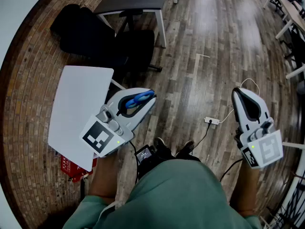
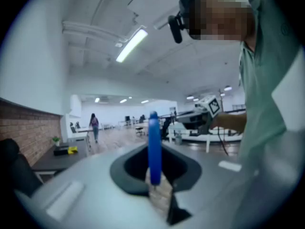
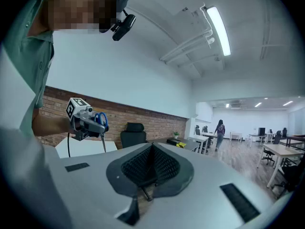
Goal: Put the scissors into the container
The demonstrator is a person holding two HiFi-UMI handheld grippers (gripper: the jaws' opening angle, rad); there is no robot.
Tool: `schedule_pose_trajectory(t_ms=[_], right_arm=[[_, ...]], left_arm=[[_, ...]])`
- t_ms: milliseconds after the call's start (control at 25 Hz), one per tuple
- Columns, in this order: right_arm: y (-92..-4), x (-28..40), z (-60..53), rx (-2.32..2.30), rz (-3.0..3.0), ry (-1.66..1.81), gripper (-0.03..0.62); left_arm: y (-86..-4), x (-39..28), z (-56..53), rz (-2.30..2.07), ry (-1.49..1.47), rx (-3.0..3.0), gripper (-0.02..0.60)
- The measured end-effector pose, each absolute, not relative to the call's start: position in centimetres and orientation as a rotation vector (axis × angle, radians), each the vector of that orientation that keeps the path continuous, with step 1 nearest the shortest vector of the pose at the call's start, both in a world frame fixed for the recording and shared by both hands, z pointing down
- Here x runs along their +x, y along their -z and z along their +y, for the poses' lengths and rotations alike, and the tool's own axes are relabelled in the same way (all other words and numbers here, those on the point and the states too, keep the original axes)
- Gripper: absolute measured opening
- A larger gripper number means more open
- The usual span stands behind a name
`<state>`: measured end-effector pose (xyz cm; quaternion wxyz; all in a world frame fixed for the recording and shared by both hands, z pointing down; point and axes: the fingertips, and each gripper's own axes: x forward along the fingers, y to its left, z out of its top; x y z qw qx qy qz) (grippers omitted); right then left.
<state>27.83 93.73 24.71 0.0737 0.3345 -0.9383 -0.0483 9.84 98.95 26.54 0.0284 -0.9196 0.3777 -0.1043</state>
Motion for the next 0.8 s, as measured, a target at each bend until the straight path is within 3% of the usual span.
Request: schedule_pose_trajectory(t_ms=[800], right_arm=[[-24.8,35.1,92.1,1.02,-2.878,0.115,0.006]], left_arm=[[-27.5,17.5,96.0,1.13,0.391,-2.838,0.04]])
